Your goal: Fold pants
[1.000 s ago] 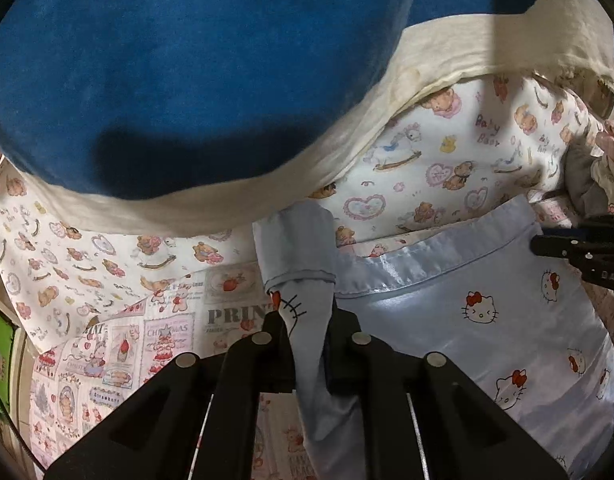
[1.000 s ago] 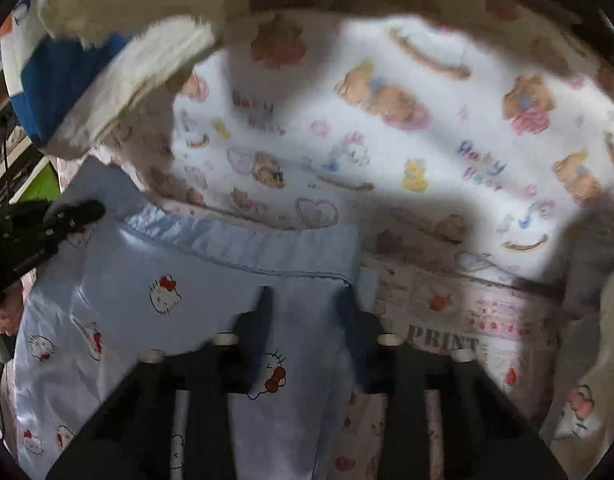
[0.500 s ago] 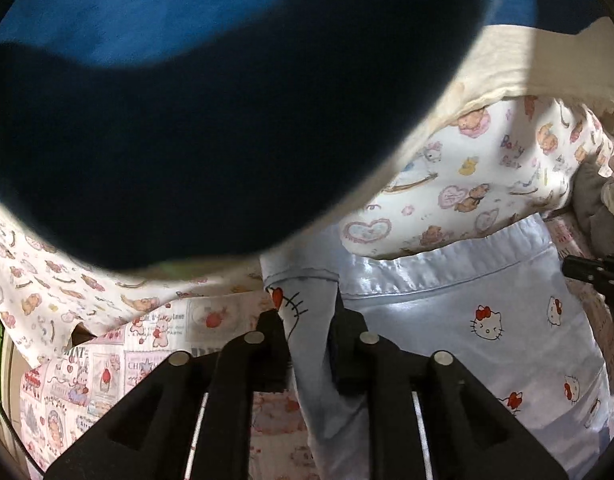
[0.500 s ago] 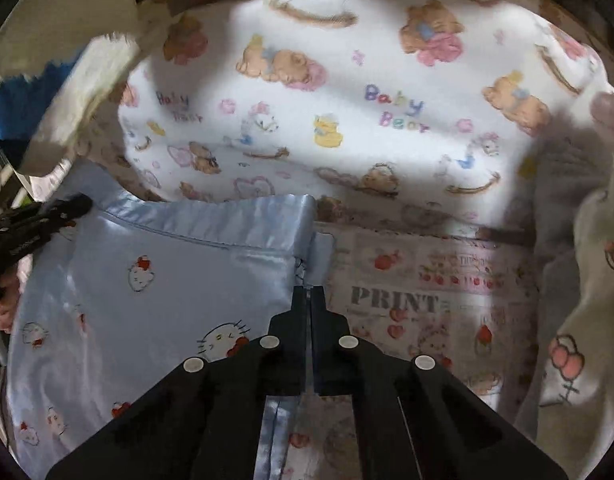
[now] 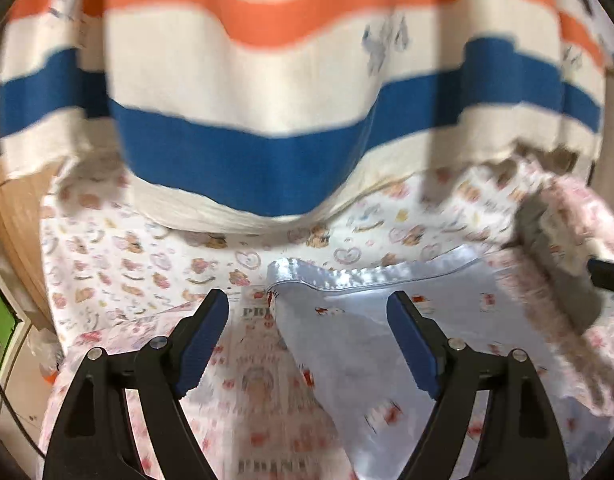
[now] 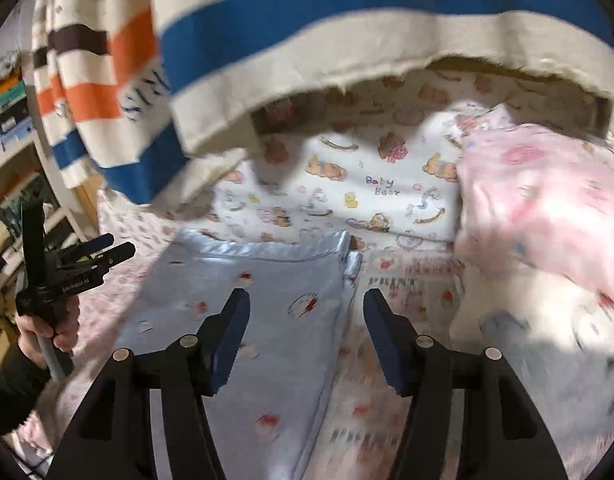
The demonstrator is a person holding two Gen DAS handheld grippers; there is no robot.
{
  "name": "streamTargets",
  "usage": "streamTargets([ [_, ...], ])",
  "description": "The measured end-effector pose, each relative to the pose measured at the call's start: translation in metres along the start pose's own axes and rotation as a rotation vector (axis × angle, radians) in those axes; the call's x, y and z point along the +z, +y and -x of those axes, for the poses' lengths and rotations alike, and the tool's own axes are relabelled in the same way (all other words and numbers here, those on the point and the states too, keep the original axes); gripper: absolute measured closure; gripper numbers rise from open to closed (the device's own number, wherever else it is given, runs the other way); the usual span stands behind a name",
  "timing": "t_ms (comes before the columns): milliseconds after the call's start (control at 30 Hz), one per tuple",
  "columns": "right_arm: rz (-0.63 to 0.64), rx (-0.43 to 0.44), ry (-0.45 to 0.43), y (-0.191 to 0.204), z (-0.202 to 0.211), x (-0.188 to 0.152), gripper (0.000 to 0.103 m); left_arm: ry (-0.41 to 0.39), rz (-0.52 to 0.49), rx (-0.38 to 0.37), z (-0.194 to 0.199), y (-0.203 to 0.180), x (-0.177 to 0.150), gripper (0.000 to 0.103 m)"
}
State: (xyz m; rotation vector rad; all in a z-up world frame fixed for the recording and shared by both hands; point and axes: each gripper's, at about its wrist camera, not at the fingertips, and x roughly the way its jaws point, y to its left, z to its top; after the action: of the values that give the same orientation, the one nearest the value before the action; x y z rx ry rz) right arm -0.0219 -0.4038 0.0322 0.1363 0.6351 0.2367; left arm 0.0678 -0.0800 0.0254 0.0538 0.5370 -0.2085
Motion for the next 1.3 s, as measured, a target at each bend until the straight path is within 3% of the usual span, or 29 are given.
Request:
streamTargets([
  [133, 0.024, 0.013, 0.028, 0.02, 0.043, -0.023, 0.042, -0.015, -0.036, 0.008, 0.049, -0.016, -0.015, 0.024],
  [200, 0.023, 0.035, 0.041, 0.03, 0.062, -0.038, 0.042, 0.015, -0.051, -0.04, 0.071, -0.029, -0.031, 0.04],
  [367, -0.001, 0.004, 0.038, 0.047, 0.09, -0.081, 0.042, 0.049, -0.045, -0.17, 0.108, -0.058, -0.077, 0.049],
  [433, -0.027, 0.003, 0.032, 0.05, 0.095, -0.101, 0.042, 0.064, 0.0, -0.259, 0.115, -0.064, -0.091, 0.049],
  [500, -0.065, 0.018, 0.047, 0.051, 0.095, -0.122, 0.042, 0.076, 0.001, -0.294, 0.119, -0.074, -0.1, 0.051],
  [600, -0.153, 0.058, 0.074, 0.048, 0.091, -0.148, 0.042, 0.066, -0.062, -0.382, 0.129, -0.094, -0.109, 0.051],
  [667, -0.218, 0.097, 0.067, 0.043, 0.09, -0.159, 0.042, 0.101, -0.122, -0.427, 0.125, -0.109, -0.115, 0.051],
  [733, -0.236, 0.113, 0.053, 0.042, 0.09, -0.164, 0.045, 0.131, -0.137, -0.408, 0.118, -0.119, -0.122, 0.051],
  [767, -0.238, 0.118, 0.049, 0.042, 0.089, -0.165, 0.053, 0.157, -0.142, -0.404, 0.112, -0.123, -0.126, 0.054],
  [800, -0.241, 0.126, 0.044, 0.042, 0.089, -0.166, 0.06, 0.175, -0.14, -0.403, 0.108, -0.124, -0.13, 0.07],
  [867, -0.259, 0.154, 0.028, 0.043, 0.086, -0.166, 0.062, 0.215, -0.124, -0.413, 0.102, -0.123, -0.137, 0.094],
  [900, -0.264, 0.165, 0.032, 0.043, 0.084, -0.166, 0.071, 0.231, -0.111, -0.408, 0.099, -0.121, -0.139, 0.097],
  [933, -0.261, 0.167, 0.039, 0.045, 0.081, -0.165, 0.078, 0.233, -0.099, -0.393, 0.1, -0.119, -0.142, 0.099],
  [967, -0.244, 0.157, 0.048, 0.049, 0.079, -0.166, 0.094, 0.232, -0.09, -0.378, 0.101, -0.116, -0.143, 0.102],
  [1000, -0.223, 0.135, 0.044, 0.053, 0.079, -0.168, 0.099, 0.227, -0.084, -0.374, 0.104, -0.113, -0.144, 0.103],
  [1100, -0.161, 0.067, 0.009, 0.065, 0.088, -0.177, 0.101, 0.21, -0.066, -0.366, 0.117, -0.104, -0.149, 0.103],
  [1200, -0.214, 0.107, 0.029, 0.065, 0.097, -0.19, 0.101, 0.224, -0.041, -0.361, 0.122, -0.094, -0.154, 0.103],
  [1300, -0.229, 0.079, 0.063, 0.065, 0.097, -0.205, 0.101, 0.261, -0.022, -0.356, 0.119, -0.088, -0.162, 0.103],
])
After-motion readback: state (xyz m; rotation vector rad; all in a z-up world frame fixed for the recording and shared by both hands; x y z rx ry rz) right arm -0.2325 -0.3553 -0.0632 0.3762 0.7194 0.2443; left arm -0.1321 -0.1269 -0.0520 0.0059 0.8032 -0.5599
